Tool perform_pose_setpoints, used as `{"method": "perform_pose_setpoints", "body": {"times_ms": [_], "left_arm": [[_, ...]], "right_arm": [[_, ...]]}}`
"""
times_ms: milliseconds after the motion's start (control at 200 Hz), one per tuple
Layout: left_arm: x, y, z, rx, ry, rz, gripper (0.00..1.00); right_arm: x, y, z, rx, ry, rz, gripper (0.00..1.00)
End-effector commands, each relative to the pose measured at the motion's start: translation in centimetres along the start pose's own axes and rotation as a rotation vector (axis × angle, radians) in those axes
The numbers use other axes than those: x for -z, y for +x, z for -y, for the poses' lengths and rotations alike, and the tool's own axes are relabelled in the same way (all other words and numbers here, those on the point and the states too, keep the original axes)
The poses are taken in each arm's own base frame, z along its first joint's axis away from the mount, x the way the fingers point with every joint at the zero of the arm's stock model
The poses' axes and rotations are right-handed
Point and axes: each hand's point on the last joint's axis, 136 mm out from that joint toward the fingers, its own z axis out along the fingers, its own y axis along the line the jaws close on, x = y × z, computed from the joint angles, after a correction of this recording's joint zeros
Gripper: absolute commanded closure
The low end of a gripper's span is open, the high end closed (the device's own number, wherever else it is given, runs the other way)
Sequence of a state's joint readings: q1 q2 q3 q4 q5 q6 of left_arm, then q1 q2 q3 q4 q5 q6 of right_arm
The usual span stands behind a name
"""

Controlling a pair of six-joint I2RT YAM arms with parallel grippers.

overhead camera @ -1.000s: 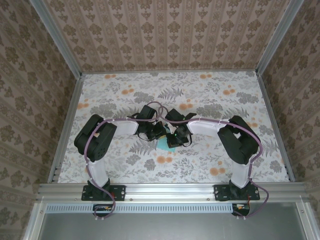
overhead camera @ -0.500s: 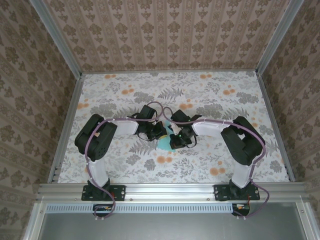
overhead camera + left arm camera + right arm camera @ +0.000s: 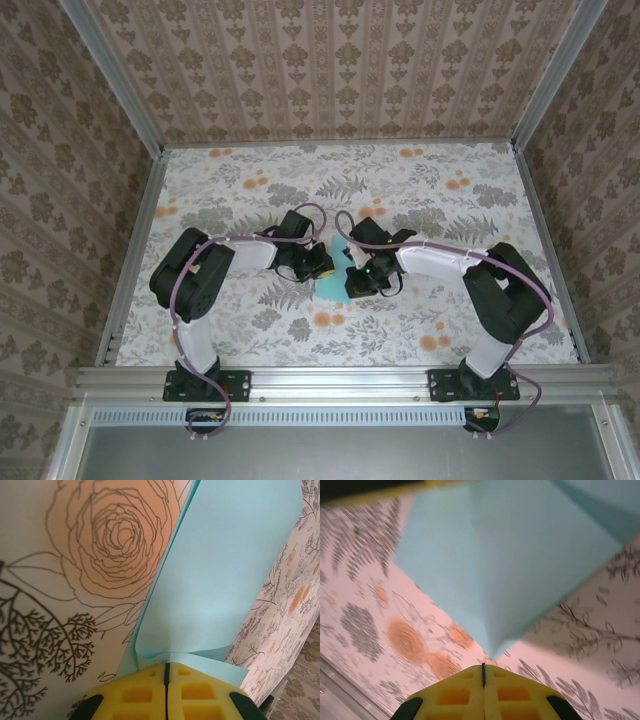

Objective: Fold a paper plane with a square sheet of paper (pick it up from the middle)
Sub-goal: Fold the triangle a second time at the center of the table.

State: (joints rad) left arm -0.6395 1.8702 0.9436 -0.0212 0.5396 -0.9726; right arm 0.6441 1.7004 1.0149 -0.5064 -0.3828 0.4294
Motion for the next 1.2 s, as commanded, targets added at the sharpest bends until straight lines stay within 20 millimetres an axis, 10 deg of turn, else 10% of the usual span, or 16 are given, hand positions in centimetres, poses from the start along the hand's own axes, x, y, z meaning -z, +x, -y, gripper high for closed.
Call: {"method": "perform_pose_setpoints", "body": {"times_ms": [0, 275, 880, 1195], "left_arm": [[-1.5, 2.8, -8.0, 0.133, -0.258, -0.071, 0.93], [-1.5, 2.8, -7.7, 0.130, -0.252, -0.074, 0.93], [-1.4, 2.5, -7.8, 0.131, -0.258, -0.069, 0.93], [-1.1, 1.8, -6.6, 0.090, -0.228, -0.061, 0.94]], "right_arm": [[0.0, -2.9, -2.4, -0.031, -0.079, 0.071, 0.93], [-2.6, -3.6, -0.9, -0.059, 0.004, 0.039, 0.94], [-3.7, 4.7, 3.2, -0.107, 0.054, -0.175, 0.95], [-3.2, 5.5, 3.9, -0.181, 0.022, -0.141, 0.95]]}}
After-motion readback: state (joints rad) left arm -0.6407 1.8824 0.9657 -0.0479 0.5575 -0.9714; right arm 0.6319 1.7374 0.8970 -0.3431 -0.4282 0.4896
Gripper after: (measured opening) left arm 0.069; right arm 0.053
